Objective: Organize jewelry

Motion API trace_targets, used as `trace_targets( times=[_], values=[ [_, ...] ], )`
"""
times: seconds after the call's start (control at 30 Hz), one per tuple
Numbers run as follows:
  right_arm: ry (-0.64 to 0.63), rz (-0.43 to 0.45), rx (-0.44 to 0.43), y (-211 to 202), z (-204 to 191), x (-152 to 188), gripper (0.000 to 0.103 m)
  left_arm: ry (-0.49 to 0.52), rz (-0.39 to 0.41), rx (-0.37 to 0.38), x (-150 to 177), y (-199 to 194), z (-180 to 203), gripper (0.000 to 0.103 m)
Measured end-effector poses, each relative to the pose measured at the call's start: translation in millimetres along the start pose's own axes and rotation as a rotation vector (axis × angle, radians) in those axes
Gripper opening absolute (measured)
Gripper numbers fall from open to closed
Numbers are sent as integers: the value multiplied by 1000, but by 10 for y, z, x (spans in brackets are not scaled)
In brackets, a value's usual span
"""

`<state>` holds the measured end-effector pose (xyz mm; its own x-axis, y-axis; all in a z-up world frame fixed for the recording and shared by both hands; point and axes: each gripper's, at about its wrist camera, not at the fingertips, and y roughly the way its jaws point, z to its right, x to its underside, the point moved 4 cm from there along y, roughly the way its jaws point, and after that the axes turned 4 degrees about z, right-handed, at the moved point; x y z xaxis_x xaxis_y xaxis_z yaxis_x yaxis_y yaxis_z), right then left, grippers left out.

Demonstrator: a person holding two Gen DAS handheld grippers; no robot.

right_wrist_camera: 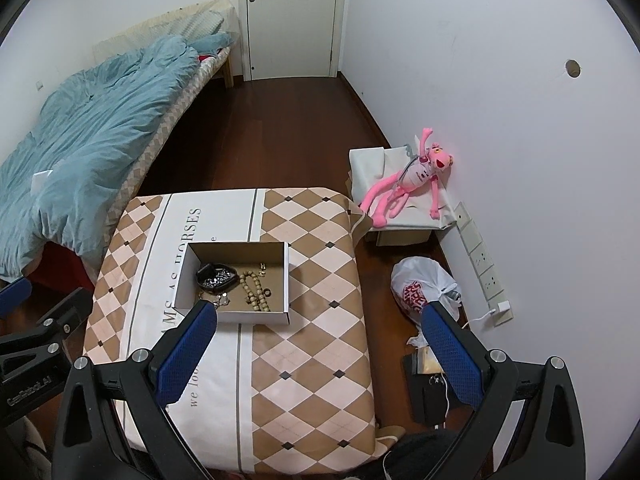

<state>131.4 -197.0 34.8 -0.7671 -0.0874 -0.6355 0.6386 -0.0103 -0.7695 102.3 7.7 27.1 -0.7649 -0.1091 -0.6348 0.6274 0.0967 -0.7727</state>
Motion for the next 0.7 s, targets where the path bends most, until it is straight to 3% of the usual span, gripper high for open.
trace_targets(
  times=[0.7],
  values=[
    [-2,-14,-14,23,-23,28,103,4,10,-10,14,-3,-36,102]
  ],
)
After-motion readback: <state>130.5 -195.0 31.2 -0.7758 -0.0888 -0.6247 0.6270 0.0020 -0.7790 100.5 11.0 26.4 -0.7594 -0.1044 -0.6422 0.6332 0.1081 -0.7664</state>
